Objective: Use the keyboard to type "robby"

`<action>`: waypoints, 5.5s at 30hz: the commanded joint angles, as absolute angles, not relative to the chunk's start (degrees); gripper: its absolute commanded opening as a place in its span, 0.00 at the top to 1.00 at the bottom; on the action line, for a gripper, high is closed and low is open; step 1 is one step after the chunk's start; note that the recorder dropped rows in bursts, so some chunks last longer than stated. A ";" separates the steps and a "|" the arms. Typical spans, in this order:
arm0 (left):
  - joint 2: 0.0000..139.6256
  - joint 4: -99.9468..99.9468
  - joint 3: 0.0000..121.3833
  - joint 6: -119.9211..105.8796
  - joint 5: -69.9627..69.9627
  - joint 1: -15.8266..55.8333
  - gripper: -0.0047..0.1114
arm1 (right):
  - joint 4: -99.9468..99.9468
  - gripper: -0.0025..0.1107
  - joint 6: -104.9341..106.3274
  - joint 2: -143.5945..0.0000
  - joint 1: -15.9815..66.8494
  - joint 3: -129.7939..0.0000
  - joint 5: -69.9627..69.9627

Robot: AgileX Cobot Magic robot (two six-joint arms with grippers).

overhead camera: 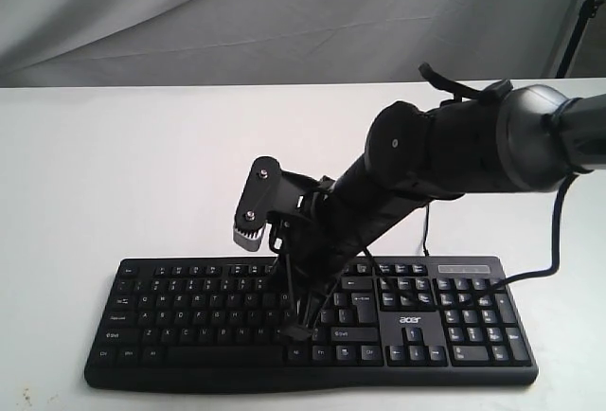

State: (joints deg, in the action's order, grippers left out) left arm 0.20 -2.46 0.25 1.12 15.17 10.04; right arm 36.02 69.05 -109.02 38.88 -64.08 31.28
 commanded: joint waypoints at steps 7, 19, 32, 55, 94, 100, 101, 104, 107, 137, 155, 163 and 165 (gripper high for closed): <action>0.00 -2.74 0.00 1.28 14.84 10.36 0.96 | 39.62 0.98 71.91 -110.18 37.84 -63.49 30.17; 0.00 -2.74 0.00 1.28 14.84 10.36 0.96 | 39.63 0.98 72.13 -110.37 37.84 -63.40 30.16; 0.00 -2.74 0.00 1.28 14.84 10.36 0.96 | 39.76 0.98 72.44 -111.55 37.84 -63.35 29.80; 0.00 -2.74 0.00 1.28 14.84 10.36 0.96 | 41.48 0.98 74.42 -111.20 37.84 -63.45 29.13; 0.00 -2.74 0.00 1.28 14.84 10.36 0.96 | 48.85 0.98 77.89 -115.07 44.05 -69.78 36.51; 0.00 -2.74 0.00 1.28 14.84 10.36 0.96 | 49.49 0.98 78.46 -115.74 44.05 -69.78 36.70; 0.00 -2.74 0.00 1.28 14.84 10.36 0.96 | 49.64 0.98 78.78 -115.74 44.05 -69.78 36.69; 0.00 -2.74 0.00 1.28 14.84 10.36 0.96 | 49.64 0.98 79.17 -115.74 44.14 -69.78 36.69; 0.00 -2.74 0.00 1.28 14.84 10.36 0.96 | 49.64 0.98 79.17 -115.74 44.65 -69.78 36.49; 0.00 -2.74 0.00 1.28 14.84 10.36 0.96 | 50.04 0.98 79.42 -117.01 44.59 -69.78 36.26; 0.00 -2.74 0.00 1.28 14.84 10.36 0.96 | 50.41 0.98 79.42 -117.74 44.59 -69.78 36.24; 0.00 -2.74 0.00 1.28 14.84 10.36 0.96 | 50.78 0.98 79.42 -118.88 44.59 -69.78 36.24; 0.00 -2.74 0.00 1.28 14.84 10.36 0.96 | 50.37 0.98 79.29 -118.44 44.59 -70.12 36.73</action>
State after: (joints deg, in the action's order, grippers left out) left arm 0.20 -2.46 0.25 1.12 15.17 10.04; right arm 50.84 78.66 -118.41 44.54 -69.74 36.08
